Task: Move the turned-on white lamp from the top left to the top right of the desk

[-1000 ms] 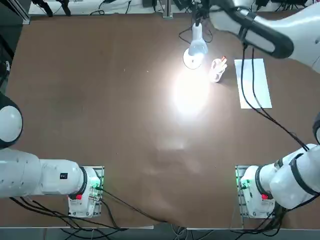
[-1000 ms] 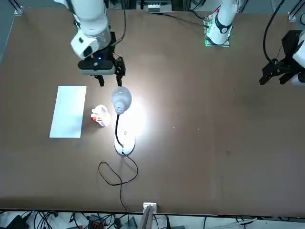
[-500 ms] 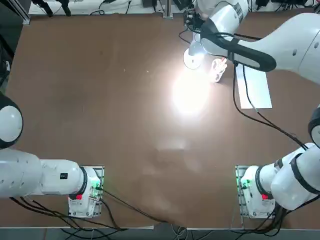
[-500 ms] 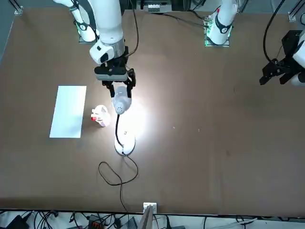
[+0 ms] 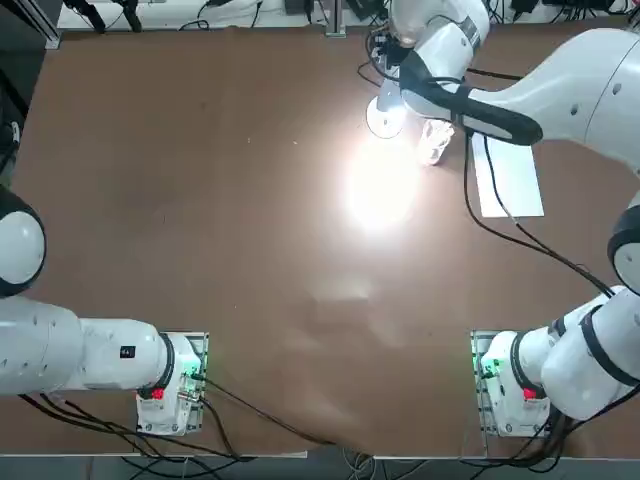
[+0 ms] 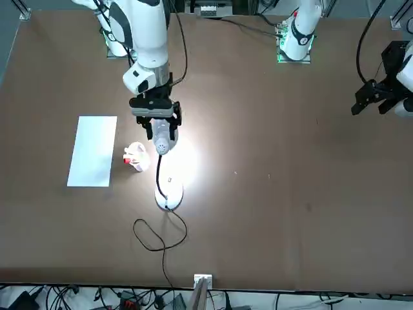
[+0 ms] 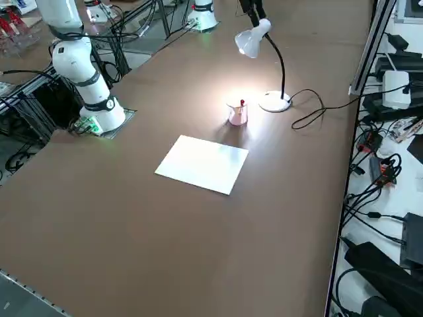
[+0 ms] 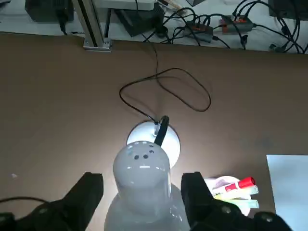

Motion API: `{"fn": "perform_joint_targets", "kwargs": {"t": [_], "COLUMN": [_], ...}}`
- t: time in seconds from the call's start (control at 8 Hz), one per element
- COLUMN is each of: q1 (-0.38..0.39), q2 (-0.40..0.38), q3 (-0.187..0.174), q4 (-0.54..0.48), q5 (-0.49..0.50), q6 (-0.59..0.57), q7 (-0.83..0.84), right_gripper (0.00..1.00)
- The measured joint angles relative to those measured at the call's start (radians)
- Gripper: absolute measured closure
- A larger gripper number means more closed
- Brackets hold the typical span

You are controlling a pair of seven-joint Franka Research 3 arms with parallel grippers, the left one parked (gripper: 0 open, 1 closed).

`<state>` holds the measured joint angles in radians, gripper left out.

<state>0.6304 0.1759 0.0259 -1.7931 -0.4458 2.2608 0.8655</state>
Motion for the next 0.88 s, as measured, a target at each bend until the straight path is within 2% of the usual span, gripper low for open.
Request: {"fn": "perform_joint_targets", "kwargs": {"t": [0.62,0.75,0.88], "q1": [-0.003,-0.005,-0.006], "q2": [0.062,0.067,0.067], "q3": [-0.009,-0.014,-0.014], "q4": [-0.002,-0.002,-0.002], "q5": [-0.077,-0.082,-0.084], "q6": [0.056,0.072,0.077], "q7": [0.009,0.027,0.045], "right_gripper": [0.03,0.25,0.28]}}
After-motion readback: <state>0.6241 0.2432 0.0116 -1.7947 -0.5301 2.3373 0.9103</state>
